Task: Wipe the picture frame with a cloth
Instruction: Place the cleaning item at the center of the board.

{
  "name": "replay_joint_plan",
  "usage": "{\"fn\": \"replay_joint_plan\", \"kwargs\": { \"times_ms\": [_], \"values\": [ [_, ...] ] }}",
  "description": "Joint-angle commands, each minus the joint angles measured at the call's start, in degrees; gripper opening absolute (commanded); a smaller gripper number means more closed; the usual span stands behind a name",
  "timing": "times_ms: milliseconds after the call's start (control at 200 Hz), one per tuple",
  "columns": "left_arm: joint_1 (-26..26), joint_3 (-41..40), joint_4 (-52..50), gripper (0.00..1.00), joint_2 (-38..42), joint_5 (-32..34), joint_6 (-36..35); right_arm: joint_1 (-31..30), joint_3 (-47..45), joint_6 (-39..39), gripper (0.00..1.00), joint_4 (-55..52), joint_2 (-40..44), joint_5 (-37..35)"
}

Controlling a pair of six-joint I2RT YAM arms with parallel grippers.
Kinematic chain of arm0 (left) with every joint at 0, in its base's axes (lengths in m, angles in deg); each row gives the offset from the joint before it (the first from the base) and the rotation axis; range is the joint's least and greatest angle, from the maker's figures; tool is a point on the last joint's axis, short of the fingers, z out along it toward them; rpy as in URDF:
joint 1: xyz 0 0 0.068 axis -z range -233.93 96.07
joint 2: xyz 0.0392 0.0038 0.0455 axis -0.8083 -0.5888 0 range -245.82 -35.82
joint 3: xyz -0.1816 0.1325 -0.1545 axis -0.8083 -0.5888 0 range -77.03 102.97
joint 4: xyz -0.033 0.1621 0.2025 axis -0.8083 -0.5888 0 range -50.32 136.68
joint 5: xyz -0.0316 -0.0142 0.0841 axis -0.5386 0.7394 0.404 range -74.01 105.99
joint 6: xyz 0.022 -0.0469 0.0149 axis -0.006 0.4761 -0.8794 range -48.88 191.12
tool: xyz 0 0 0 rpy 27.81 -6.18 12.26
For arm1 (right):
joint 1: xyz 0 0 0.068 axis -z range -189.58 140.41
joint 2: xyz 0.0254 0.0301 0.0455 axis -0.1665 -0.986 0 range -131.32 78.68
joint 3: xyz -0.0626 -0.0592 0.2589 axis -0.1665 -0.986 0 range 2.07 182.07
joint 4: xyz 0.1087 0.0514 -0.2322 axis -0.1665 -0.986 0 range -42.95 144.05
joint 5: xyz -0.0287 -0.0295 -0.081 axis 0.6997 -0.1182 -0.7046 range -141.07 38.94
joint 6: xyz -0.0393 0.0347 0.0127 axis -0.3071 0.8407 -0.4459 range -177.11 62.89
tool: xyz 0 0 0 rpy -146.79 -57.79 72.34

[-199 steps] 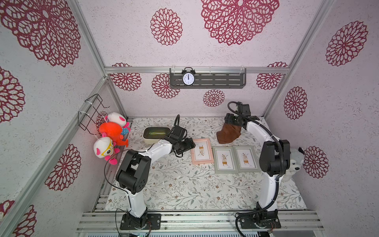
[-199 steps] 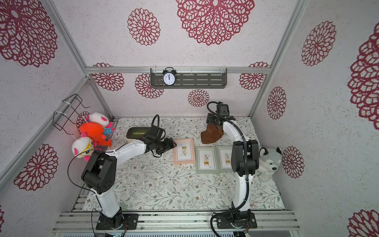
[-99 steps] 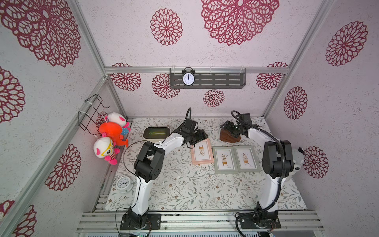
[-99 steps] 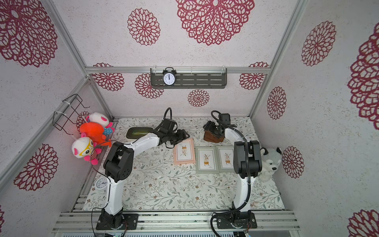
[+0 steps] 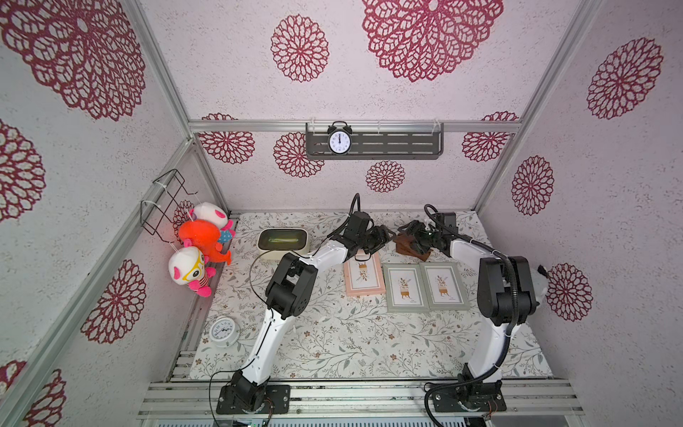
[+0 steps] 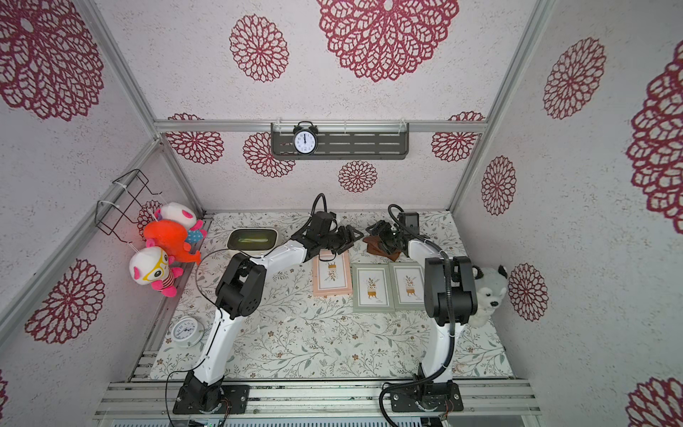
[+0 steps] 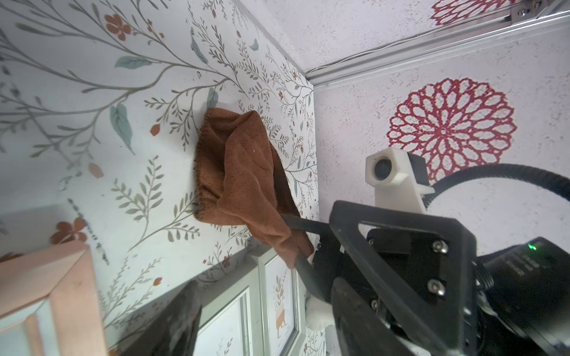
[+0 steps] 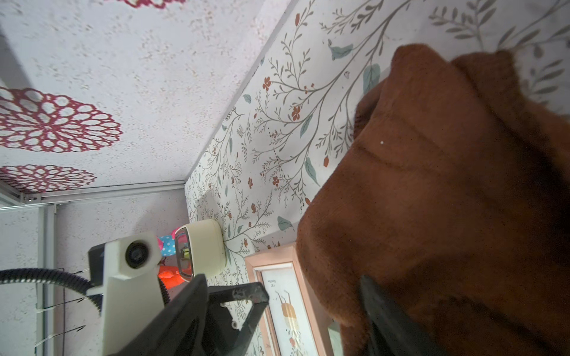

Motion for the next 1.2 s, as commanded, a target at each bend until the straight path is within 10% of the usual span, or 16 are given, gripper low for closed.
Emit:
{"fn": "replay_joint_plan", "kwargs": {
  "times_ms": [0, 445, 660, 1196],
  "values": [
    [0.6, 3.4, 2.2, 0.67, -3.1, -0.5, 2.6, 0.2, -0.1, 3.6, 0.76, 4.7, 2.9, 2.7],
    [1.2, 16.7, -2.8, 0.33, -12.5, 2.1, 1.2, 0.3, -1.5, 4.8, 0.75, 7.2, 4.7, 5.3],
    [1.6, 15.1, -3.5, 0.0, -12.1, 1.7, -0.2, 0.4, -0.4, 3.9, 0.74, 7.0, 4.3, 4.8],
    [-1.9, 16.8, -10.2, 0.0, -11.4, 11.4, -10.7, 5.1, 0.1, -13.2, 0.73, -4.4, 14.8, -12.4]
  ]
}}
